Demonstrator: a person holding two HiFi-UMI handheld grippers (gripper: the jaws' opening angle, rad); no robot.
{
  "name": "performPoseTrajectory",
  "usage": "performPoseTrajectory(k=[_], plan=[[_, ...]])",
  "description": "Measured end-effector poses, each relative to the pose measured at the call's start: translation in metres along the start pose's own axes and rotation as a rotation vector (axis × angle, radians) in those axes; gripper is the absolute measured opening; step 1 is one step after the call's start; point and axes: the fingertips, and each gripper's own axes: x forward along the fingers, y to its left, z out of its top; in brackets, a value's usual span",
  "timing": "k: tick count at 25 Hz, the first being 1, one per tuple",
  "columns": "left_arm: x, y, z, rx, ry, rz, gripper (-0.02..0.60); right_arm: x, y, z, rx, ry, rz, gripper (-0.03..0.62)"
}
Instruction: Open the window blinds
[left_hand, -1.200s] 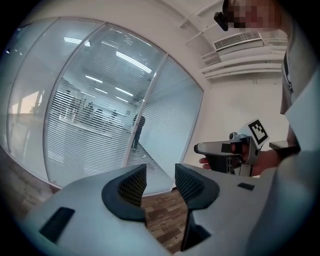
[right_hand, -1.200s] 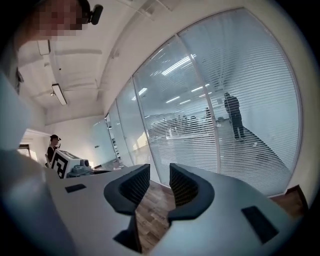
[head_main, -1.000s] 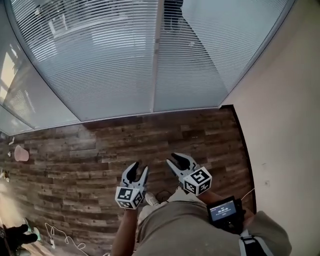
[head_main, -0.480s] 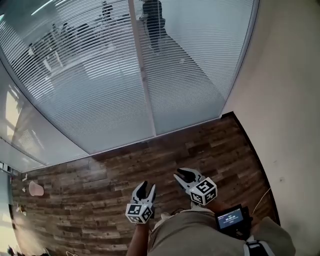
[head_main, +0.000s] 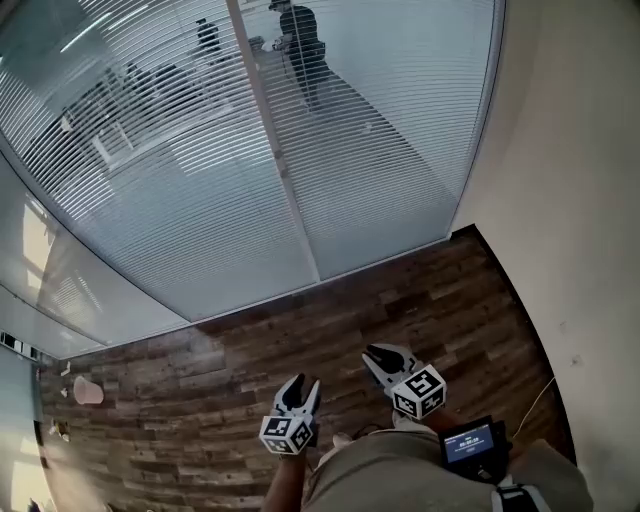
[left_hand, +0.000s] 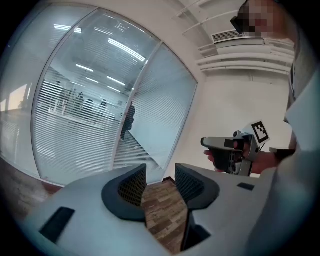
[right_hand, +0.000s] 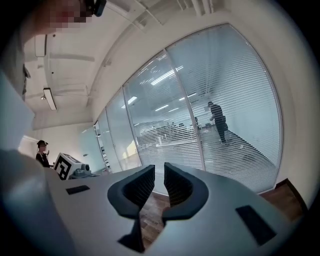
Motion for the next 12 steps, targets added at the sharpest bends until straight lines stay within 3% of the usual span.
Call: performPoseTrajectory(k=[6, 12], plan=[[0.012, -0.008, 0.003, 0.001, 0.015, 0.013, 0.19, 0.004, 0.002, -0.005, 0.007, 0.051, 0.108, 0.052], [-0.018, 0.0, 0.016, 0.009, -0.004, 0.017, 0.19, 0.007, 0.034, 0.004, -0.002, 0.052, 0.114, 0.052]])
